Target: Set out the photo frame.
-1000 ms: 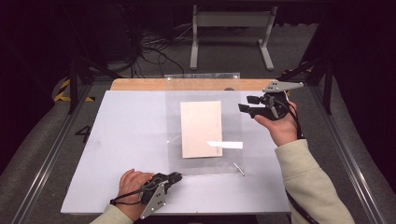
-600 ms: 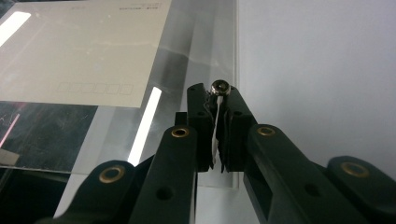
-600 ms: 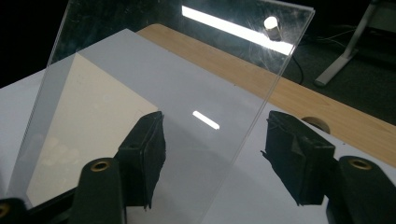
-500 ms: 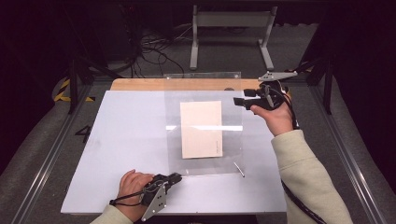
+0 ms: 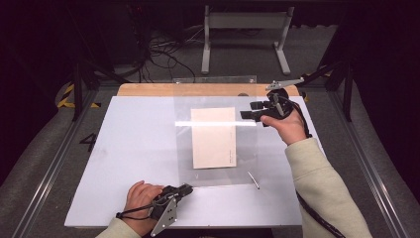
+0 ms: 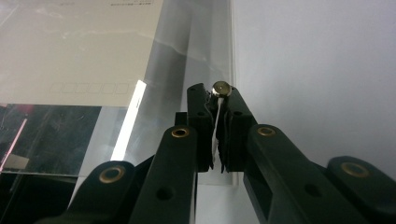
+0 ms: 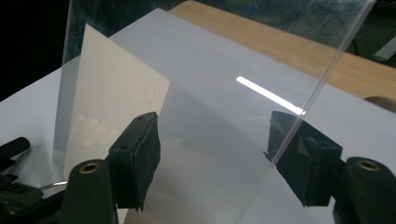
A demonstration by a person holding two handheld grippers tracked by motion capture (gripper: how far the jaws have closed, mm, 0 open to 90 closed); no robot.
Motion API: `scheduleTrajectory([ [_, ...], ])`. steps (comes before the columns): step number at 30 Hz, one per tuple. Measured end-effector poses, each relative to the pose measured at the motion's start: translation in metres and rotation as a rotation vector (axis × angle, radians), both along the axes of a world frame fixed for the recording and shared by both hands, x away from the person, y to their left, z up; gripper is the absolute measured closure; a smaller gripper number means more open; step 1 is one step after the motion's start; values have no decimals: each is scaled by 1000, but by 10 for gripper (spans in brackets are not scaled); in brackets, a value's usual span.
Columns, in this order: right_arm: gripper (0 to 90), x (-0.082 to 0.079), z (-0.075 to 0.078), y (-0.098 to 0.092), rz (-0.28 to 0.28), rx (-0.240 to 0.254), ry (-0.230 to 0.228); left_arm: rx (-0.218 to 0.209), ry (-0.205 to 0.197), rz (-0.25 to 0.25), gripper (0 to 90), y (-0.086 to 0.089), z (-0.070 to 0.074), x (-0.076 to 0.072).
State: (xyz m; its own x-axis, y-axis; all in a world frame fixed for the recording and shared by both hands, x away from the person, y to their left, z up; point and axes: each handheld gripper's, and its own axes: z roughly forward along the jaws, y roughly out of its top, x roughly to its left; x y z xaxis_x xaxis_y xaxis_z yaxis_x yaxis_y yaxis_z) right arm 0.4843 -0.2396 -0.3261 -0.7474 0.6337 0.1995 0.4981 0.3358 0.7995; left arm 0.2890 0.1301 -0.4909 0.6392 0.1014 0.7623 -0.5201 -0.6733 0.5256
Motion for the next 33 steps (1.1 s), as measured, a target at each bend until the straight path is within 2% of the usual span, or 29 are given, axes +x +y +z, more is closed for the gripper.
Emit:
scheduleTrajectory([
  [5, 335, 1, -8, 6, 38, 0, 39, 4, 2, 5, 850, 0, 0, 0],
  [8, 442, 1, -10, 6, 70, 17, 62, 10, 2, 4, 850, -1, 0, -1],
  [13, 518, 0, -6, 0, 91, 46, 70, 15, -7, 5, 848, -1, 1, -2],
  [14, 552, -2, -3, -3, 113, 70, 74, 18, -3, 13, 847, -1, 1, -2],
  [15, 562, -3, -2, -4, 123, 73, 73, 25, -3, 21, 846, -1, 2, -3],
  [18, 601, -7, 1, -8, 163, 90, 66, 10, 21, 22, 834, -1, 2, -3],
  [21, 636, -11, 4, -11, 198, 101, 56, -7, 71, 20, 796, -1, 2, -3],
  [24, 678, -16, 8, -15, 237, 119, 69, -31, 129, 6, 740, 1, 3, -1],
  [26, 697, -18, 9, -17, 248, 124, 78, -49, 149, 11, 715, 3, 5, -1],
  [27, 708, -20, 9, -18, 254, 132, 85, -64, 180, 11, 700, 4, 7, -1],
  [29, 728, -23, 11, -21, 258, 151, 102, -79, 211, 32, 644, 8, 11, -1],
  [30, 736, -24, 11, -22, 260, 161, 111, -96, 223, 32, 614, 11, 14, -1],
  [31, 736, -26, 12, -22, 261, 169, 113, -118, 252, 32, 586, 16, 17, 0],
  [33, 734, -28, 13, -22, 239, 158, 123, -141, 275, 21, 566, 20, 20, 0],
])
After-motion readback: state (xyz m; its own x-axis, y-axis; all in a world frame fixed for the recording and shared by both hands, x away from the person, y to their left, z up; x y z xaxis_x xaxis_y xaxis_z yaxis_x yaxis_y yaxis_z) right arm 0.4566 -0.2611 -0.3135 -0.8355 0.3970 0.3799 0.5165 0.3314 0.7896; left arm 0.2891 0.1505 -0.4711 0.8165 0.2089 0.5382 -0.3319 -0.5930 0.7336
